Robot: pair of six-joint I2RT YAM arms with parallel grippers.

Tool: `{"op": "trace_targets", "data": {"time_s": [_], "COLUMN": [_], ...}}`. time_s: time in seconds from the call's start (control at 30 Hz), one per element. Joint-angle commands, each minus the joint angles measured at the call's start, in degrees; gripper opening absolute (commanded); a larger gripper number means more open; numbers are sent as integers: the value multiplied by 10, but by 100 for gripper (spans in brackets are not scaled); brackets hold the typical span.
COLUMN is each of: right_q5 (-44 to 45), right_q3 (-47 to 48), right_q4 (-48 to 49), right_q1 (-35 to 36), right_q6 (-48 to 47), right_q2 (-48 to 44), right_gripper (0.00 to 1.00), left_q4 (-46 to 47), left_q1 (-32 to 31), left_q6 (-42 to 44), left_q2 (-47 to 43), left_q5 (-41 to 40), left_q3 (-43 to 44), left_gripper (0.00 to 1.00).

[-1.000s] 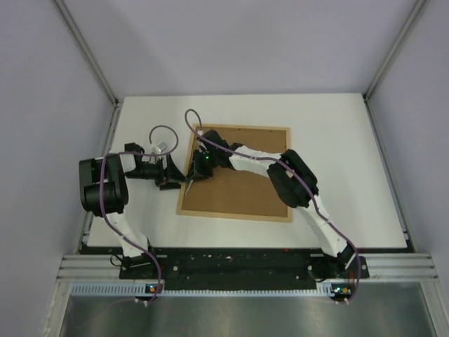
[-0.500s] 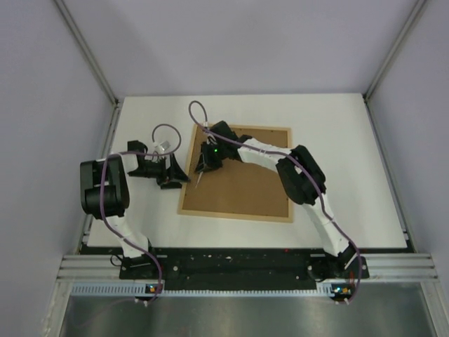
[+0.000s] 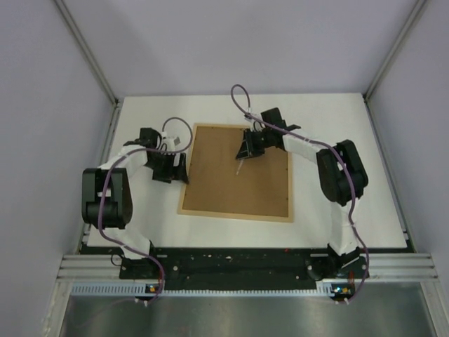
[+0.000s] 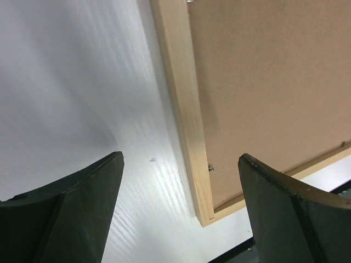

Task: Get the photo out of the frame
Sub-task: Release the photo frame item from the photo frame.

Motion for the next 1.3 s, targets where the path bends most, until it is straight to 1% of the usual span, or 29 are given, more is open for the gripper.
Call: {"op": "trace_targets", "data": {"time_s": [0.0,0.13,0.23,0.37,0.5,0.6,0.63,0.73,0.77,0.8,0.9,0.93,0.97,1.03,1.1,1.17,1.27], "right_q5": [20,24,20,18,14,13,14,14,14,14,14,14,14,14,15,18,24], "right_q3": [-70,-113,-146,-148,-149,-150,-150,-149,-149,-150,-151,-149,-150,-151,-152,-152,-152], "right_q4": [60,95,132,136,145,147,147,147,147,147,148,149,148,148,149,147,147], "right_q1": [5,5,6,5,5,6,6,7,7,7,8,8,9,10,12,13,14], "right_q6": [-73,-74,-65,-64,-53,-53,-52,-51,-51,-51,-50,-51,-51,-52,-56,-58,-63], "right_q2": [-77,-95,-107,-106,-100,-99,-99,-99,-99,-99,-101,-102,-102,-102,-101,-99,-89], "right_gripper": [0,0,0,0,0,0,0,0,0,0,0,0,0,0,0,0,0], "left_q4": [-56,-64,-63,-63,-63,-65,-65,-68,-69,-70,-71,-69,-67,-65,-64,-63,-56], "left_q1": [-55,-97,-109,-120,-134,-139,-140,-144,-145,-145,-146,-146,-146,-146,-146,-146,-145], "left_q6": [20,14,9,4,3,2,3,3,2,3,2,2,2,1,-2,-3,-4], "left_q2": [-20,-4,9,11,10,9,8,5,6,6,5,6,6,9,9,5,-12], "left_q5": [-143,-180,-194,-196,-202,-204,-204,-205,-206,-207,-211,-213,-214,-214,-213,-214,-214], "left_q3": [38,32,23,12,4,3,3,2,4,4,3,3,3,3,3,1,-4], "left_gripper": [91,88,86,84,80,69,68,55,53,49,47,43,42,32,14,0,0]}}
